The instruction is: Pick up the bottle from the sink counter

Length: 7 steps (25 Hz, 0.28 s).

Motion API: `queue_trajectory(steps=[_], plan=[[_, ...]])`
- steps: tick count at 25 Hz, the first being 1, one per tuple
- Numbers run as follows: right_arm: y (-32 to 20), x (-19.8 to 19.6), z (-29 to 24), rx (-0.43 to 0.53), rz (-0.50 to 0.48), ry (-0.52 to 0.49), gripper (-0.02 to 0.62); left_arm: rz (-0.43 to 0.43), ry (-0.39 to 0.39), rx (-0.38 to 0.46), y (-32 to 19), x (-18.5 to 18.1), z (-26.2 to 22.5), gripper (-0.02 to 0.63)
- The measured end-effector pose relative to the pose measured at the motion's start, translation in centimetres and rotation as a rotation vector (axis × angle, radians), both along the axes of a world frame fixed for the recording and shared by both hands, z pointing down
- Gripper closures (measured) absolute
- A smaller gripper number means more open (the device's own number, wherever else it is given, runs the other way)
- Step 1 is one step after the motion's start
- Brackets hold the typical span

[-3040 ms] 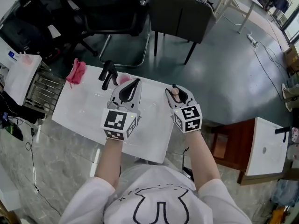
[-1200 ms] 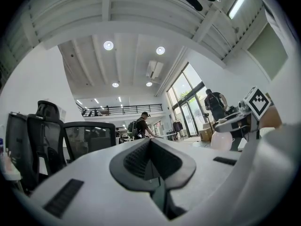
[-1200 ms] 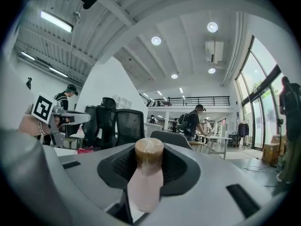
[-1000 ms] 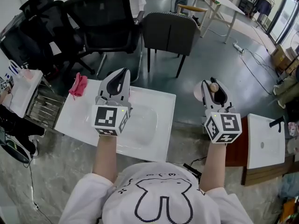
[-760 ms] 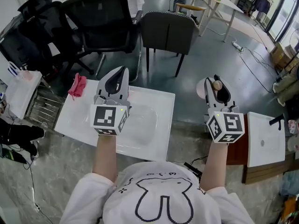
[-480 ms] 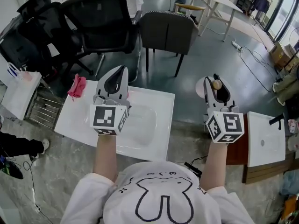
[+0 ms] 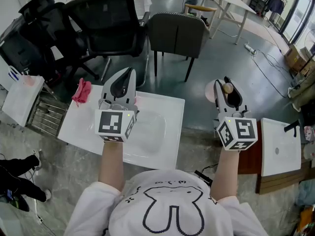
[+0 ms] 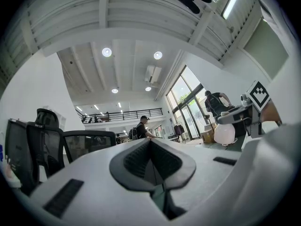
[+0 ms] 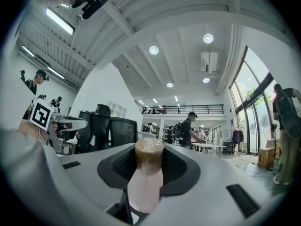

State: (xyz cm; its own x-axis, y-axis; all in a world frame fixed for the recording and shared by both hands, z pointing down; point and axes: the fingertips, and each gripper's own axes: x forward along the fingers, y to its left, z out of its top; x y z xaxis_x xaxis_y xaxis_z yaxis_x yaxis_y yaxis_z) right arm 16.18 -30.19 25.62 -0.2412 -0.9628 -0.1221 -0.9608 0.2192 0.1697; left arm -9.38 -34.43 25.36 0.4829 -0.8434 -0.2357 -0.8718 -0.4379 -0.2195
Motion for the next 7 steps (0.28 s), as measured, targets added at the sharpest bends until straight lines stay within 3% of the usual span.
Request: queue_trajectory(steps=[7], plan=[[0.35,-0.47,-0.6,0.011,-0.007,0.0,0.453,-0.002,0.005,0.004,0.18,-0.31,-0.33,0.597]])
